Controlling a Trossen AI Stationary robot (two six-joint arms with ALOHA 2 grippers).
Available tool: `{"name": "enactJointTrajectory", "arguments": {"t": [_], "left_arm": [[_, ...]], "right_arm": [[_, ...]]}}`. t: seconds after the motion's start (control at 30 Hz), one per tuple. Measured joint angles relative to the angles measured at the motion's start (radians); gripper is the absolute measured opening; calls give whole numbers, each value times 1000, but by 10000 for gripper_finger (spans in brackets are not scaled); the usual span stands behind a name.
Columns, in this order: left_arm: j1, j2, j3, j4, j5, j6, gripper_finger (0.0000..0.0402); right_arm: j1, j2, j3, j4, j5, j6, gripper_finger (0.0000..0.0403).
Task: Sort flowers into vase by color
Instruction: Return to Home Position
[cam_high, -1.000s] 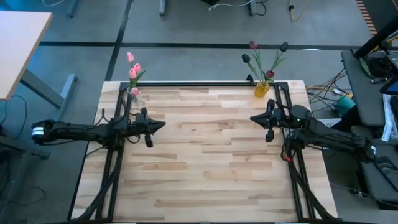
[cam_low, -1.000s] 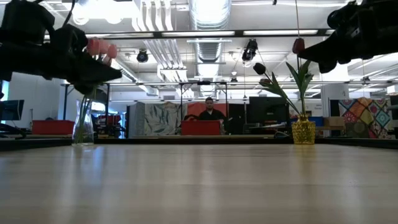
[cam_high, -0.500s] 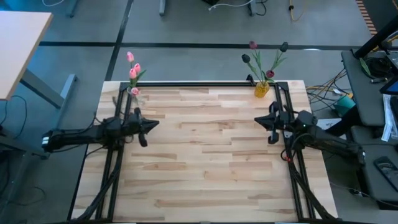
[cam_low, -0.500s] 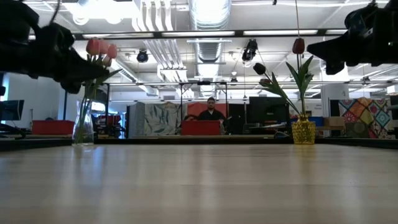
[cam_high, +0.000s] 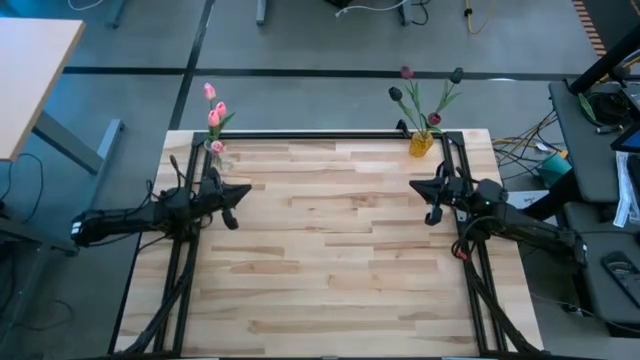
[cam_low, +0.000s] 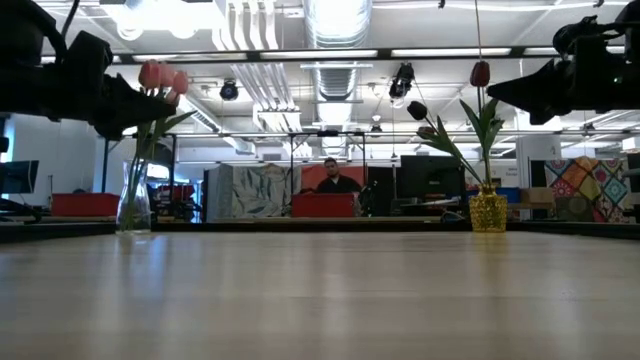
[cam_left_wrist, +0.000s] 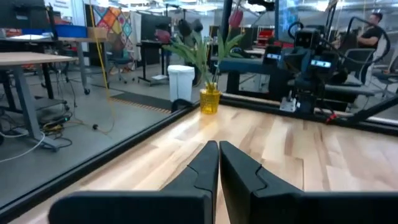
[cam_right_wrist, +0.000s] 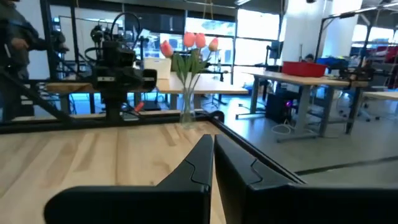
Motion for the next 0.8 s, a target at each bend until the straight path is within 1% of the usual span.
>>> {"name": "enactJointTrajectory", "arguments": {"t": [0.2,0.8], "left_arm": [[0,43,3,-1,-1,-46,0],[0,125,3,8,0,-41,0]], "right_arm": [[0,12,0,-18,2,20,9],[0,20,-1,-18,1,13,9]]}}
